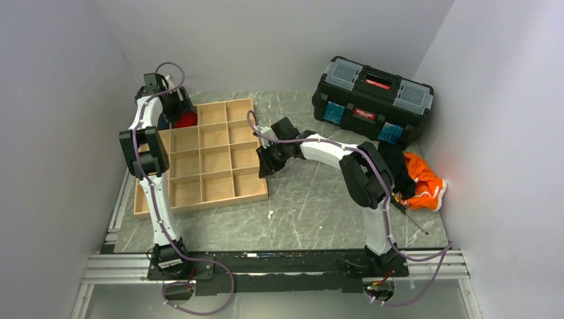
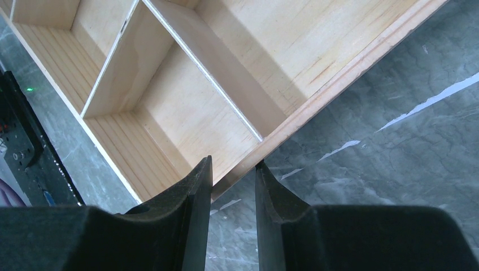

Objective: Roll the underwear
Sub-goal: Place the underwear in the storage box.

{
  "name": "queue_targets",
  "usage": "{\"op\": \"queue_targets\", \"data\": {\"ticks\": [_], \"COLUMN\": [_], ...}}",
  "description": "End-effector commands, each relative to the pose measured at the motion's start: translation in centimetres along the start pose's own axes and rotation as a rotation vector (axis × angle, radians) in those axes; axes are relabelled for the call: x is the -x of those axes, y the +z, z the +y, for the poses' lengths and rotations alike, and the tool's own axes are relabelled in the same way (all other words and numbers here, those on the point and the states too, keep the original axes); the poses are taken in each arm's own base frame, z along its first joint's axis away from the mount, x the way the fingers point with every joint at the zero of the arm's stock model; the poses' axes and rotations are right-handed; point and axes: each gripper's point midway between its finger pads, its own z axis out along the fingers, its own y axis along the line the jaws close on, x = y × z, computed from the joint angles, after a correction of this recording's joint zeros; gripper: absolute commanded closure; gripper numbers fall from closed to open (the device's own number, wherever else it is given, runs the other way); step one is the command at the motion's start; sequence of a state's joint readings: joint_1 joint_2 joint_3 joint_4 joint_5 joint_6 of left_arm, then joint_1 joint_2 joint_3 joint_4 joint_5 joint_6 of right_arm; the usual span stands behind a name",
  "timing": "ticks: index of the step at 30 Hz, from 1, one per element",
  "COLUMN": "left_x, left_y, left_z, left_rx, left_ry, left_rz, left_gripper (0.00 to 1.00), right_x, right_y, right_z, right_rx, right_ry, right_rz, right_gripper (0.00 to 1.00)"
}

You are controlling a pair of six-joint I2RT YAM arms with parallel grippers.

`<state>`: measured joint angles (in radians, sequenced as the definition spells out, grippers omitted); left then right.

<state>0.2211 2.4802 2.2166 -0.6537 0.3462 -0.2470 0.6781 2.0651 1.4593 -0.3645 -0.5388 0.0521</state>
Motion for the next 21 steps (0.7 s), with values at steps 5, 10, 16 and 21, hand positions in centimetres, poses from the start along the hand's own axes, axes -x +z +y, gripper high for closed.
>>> {"op": "queue_targets", "data": {"ticks": [5, 10, 16, 21], "left_x": [3.2, 3.5, 4.9, 6.1], "left_y": [-3.5, -3.9, -5.6, -7.9], "left_z": [-1.8, -2.3, -3.7, -5.0], "left_rx": [-0.008, -0.010, -0.030, -0.058], "left_ry": [0.084, 0.124, 0.203, 0.272], "left_rz": [-0.072, -0.087, -0.137, -0.173], "left_gripper": [0.14, 0.12, 0.04, 0.01], "right_x": [-4.7, -4.6, -4.6, -4.1], "right_y": [2.4, 2.3, 2.3, 2.3], "right_z": [1.9, 1.9, 1.9, 1.8], "right_rx": [0.089, 0.084, 0.085, 0.077], "right_ry": [-0.035, -0.040, -0.037, -0.037], "right_rz": [0.150, 0.147, 0.146, 0.136], "right_gripper": [1.00, 1.00, 1.00, 1.00]}}
